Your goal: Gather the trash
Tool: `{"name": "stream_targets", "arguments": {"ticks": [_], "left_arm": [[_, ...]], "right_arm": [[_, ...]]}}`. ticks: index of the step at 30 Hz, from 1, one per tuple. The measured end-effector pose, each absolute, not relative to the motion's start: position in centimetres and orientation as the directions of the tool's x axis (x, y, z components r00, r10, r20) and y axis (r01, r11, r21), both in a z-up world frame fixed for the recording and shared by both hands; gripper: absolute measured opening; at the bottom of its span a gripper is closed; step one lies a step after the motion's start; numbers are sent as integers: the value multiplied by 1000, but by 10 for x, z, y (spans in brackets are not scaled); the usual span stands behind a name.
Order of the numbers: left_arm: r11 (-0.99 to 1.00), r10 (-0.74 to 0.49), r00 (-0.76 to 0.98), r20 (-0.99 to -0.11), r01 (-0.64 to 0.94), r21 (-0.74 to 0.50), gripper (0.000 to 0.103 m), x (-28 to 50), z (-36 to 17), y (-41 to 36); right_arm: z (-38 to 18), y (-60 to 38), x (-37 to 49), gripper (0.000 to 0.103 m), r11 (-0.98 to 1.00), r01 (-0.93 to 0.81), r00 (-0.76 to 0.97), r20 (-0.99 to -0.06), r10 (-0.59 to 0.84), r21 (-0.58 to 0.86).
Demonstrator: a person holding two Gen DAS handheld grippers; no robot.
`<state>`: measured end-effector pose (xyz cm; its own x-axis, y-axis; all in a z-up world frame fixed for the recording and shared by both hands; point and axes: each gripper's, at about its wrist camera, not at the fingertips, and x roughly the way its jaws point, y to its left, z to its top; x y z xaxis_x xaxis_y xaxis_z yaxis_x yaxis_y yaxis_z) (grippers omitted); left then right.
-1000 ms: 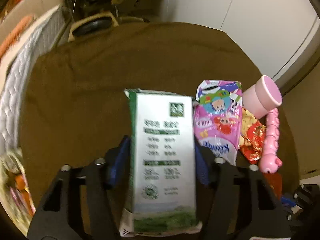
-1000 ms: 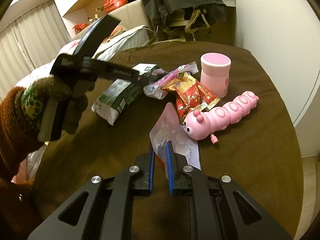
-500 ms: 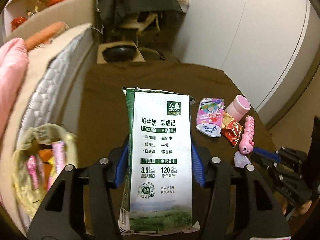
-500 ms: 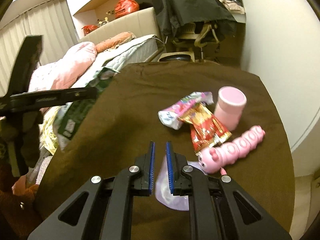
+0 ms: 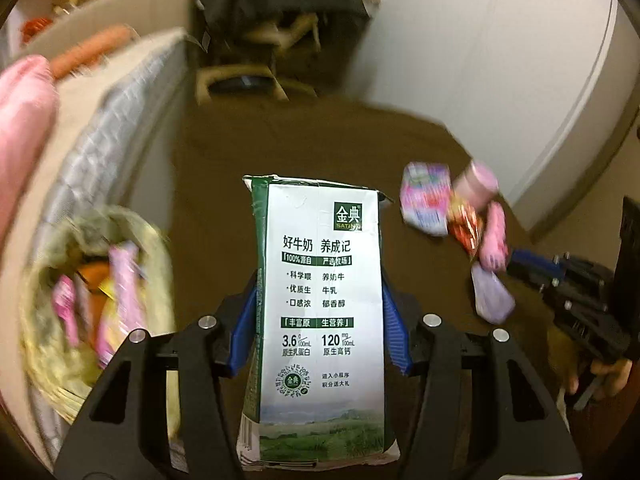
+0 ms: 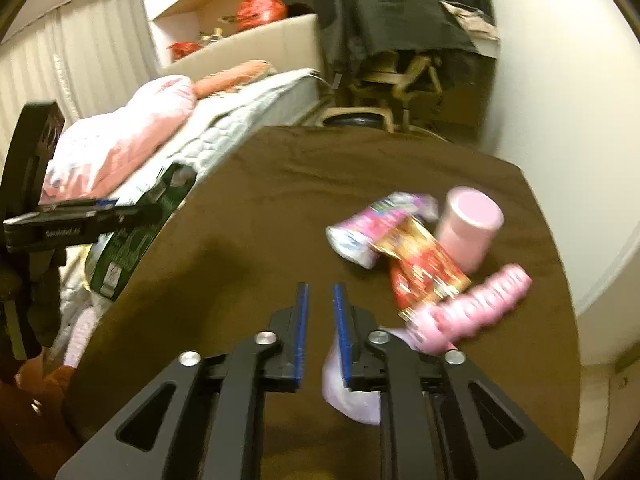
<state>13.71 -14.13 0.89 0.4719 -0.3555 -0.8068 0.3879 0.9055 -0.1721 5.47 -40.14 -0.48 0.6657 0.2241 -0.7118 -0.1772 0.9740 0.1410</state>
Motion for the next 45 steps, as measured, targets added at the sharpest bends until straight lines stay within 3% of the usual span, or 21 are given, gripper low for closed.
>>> {"name": "stream_targets", "arguments": {"ticks": [2,10,19,24,30,33,40,43,45], "left_arm": [[894,-358,414,-837,412,-178,51,134,-10,-155],[870,-317,343,-884,476,-127,53,129,-46,-193],[864,-295,369,-881,497,-81,62,132,-35,-197],[867,-282,373,-884,493,-69,63,129,-33,-192],[857,-295,358,-886,510,-80,64,130,-30,-194],[850,-320,325,-890,513,-119,69,134,-30,-195],[869,-271,284,-920,483,-106,69,154,-44,-206],[886,-273,262,-926,443,-136,59,163,-46,-201],[891,-285,266,-921,428,-152,57,165,-38,-197]], "right_arm": [[-14,-417,44,49,975,-147,653,-724,223,168],[-63,-431,18,49,966,-126,538,-802,257,225],[-68,-406,53,49,984,-143,571,-803,169,106],[-60,-409,60,32,973,-150,582,-780,231,176],[-42,-416,52,24,975,-132,625,-748,223,180],[-33,-417,49,22,976,-129,643,-735,216,174],[-27,-420,43,21,978,-128,653,-728,210,167],[-26,-420,40,21,979,-127,657,-726,202,157],[-24,-419,40,21,980,-126,662,-723,199,155]]}}
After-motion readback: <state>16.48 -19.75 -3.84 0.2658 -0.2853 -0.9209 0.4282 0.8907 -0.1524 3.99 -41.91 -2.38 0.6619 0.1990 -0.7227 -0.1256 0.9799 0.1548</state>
